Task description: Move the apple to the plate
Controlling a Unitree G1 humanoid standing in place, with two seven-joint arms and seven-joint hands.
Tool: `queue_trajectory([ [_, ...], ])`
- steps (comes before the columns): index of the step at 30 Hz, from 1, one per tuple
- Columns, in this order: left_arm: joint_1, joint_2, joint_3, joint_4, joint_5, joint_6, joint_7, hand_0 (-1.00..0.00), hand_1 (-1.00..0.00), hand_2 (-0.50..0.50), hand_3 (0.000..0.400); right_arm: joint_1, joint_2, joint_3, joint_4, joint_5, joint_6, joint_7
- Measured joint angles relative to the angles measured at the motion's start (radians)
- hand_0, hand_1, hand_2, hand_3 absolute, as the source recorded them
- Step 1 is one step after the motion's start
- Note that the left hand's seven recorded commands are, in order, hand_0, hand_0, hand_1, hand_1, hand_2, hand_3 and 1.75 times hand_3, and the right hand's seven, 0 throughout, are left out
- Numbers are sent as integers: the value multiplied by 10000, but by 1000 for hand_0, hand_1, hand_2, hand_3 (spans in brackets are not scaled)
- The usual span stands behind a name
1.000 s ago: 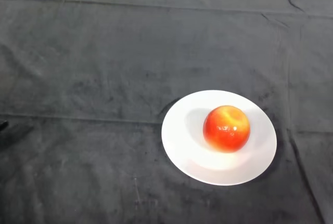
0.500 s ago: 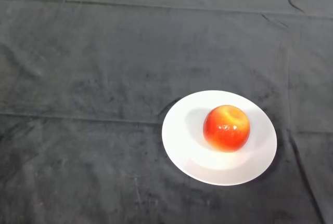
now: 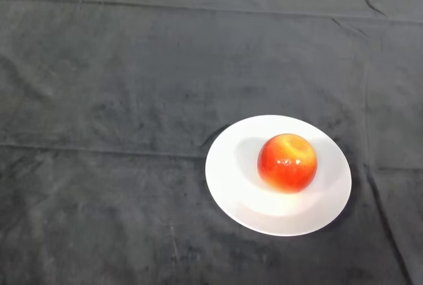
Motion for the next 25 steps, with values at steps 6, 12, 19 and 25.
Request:
queue_trajectory([
  [6,0,0,91,0,62,0,151,0,0,0,0,0,0,0,0,0,0,0],
  [12,0,0,270,0,136,0,243,0,0,0,0,0,0,1,0,0,0,0],
  [19,0,0,289,0,482,0,318,0,0,0,0,0,0,0,0,0,0,0],
  [25,0,0,295,-1,695,0,370,0,0,0,0,0,0,1,0,0,0,0],
])
